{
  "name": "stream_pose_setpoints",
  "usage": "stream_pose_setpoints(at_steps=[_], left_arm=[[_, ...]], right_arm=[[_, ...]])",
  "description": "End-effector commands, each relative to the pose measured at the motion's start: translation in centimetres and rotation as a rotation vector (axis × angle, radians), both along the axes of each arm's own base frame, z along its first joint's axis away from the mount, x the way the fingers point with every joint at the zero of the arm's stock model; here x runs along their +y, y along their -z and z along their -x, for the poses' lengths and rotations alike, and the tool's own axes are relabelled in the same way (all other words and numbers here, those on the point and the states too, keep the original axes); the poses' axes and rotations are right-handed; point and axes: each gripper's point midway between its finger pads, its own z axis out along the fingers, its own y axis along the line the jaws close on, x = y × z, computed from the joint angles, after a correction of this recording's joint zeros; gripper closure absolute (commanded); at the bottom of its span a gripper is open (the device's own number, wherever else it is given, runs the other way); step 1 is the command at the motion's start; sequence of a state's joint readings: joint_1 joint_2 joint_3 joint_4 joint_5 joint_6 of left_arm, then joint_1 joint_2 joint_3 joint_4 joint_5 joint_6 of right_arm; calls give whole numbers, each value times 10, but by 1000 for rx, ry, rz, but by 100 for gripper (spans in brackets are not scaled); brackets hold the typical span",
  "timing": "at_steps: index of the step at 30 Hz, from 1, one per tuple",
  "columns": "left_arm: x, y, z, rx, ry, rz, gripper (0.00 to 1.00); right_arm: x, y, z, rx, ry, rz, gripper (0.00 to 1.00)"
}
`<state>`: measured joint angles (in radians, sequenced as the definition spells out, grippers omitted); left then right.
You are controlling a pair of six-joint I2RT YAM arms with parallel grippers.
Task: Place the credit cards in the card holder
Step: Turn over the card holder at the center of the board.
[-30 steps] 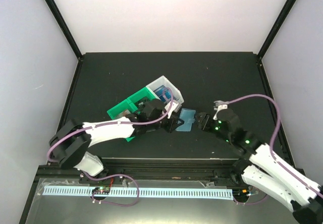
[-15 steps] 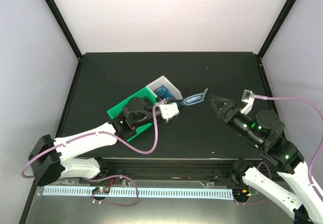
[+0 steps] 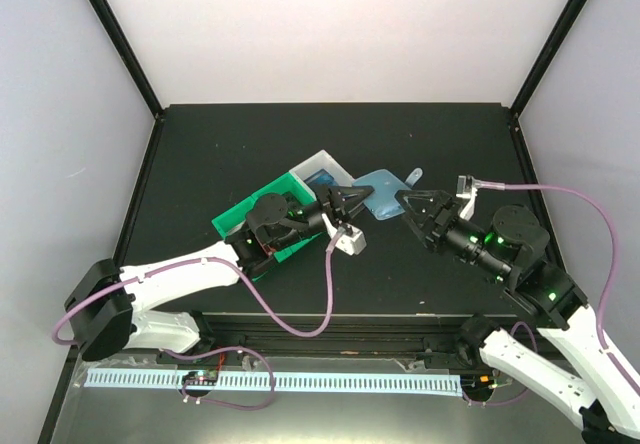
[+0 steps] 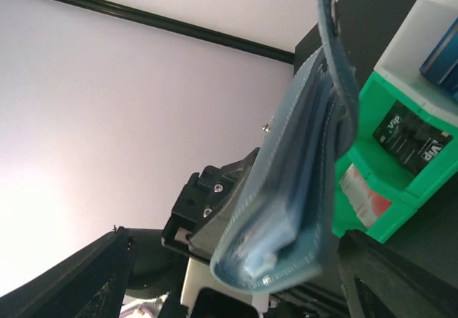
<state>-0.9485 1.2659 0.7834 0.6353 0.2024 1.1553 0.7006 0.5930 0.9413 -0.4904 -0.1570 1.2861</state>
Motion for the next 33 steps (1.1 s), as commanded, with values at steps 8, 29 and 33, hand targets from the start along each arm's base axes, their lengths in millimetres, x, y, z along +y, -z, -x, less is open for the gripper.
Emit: stream_pose_setpoints(at_steps=[8,29,33], left_arm=[[-1,-35,9,-230,-28,32,98],[70,-33,14,1564,-9,797,1],[61,-45,35,1783,214,858,1]], right_arm=[[15,25,-18,110,14,-16,63],[12,-32,-9,-434,-28,74,97],[24,-31,2,-456,-119,-2,97]])
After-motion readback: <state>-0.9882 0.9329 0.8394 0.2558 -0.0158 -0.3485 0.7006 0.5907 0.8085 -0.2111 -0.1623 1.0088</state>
